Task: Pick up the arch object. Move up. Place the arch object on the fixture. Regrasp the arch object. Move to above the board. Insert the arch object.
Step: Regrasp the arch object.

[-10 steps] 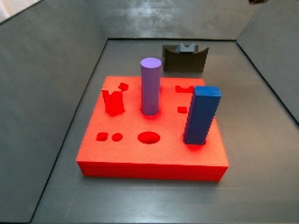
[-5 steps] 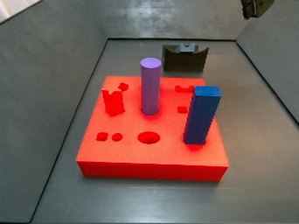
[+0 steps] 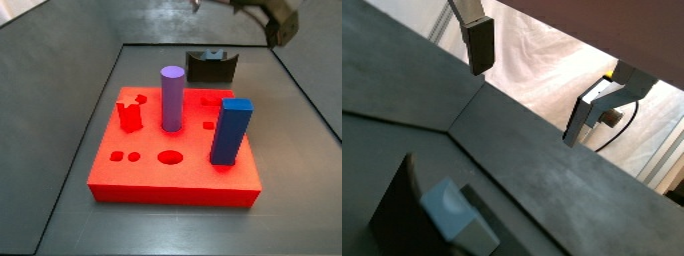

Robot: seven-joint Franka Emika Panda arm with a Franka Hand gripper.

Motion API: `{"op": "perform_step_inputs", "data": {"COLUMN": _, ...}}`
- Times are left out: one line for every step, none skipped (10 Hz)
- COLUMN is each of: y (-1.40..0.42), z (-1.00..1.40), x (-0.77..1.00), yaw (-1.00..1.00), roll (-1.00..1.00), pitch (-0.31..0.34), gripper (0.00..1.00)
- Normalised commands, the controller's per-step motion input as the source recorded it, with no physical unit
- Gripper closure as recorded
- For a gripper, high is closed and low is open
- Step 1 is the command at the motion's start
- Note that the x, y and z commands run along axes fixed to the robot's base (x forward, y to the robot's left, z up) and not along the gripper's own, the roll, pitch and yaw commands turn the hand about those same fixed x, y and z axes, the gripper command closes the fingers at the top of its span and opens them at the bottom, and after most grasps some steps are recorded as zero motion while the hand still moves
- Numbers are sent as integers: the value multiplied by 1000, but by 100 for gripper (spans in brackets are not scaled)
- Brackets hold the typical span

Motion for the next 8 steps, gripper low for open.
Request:
{"op": "perform_step_inputs", "data": {"y": 58, "z": -1000, "x": 71, "yaw": 49, "roll": 57, "pitch": -85, "gripper": 0}}
{"op": "perform_step_inputs", "data": {"y": 57, "z": -1000, "x": 77, "yaw": 34, "roll": 55, "pitch": -86, "gripper": 0}}
{"op": "perform_step_inputs", "data": {"y": 48, "z": -1000, "x": 88, "yaw": 12, "roll": 59, "pitch": -80, "gripper": 0}}
{"op": "perform_step_inputs", "data": {"y": 43, "z": -1000, "x": 97, "yaw": -7, "roll": 65, "pitch": -69, "gripper": 0}}
{"op": "perform_step_inputs", "data": {"y": 36, "z": -1000, "x": 106, "yaw": -20, "roll": 67, "pitch": -53, "gripper": 0}}
{"op": "perform_step_inputs", "data": {"y": 29, "z": -933, "x": 107, "yaw": -22, "roll": 66, "pitch": -46, "gripper": 0}}
{"op": "perform_step_inputs", "data": {"y": 18, "z": -728, "x": 93, "yaw": -23, "roll": 64, "pitch": -22, "gripper": 0}}
{"op": "perform_step_inputs", "data": {"y": 15, "z": -584, "x": 84, "yaw": -20, "roll": 59, "pitch": -19, "gripper": 0}}
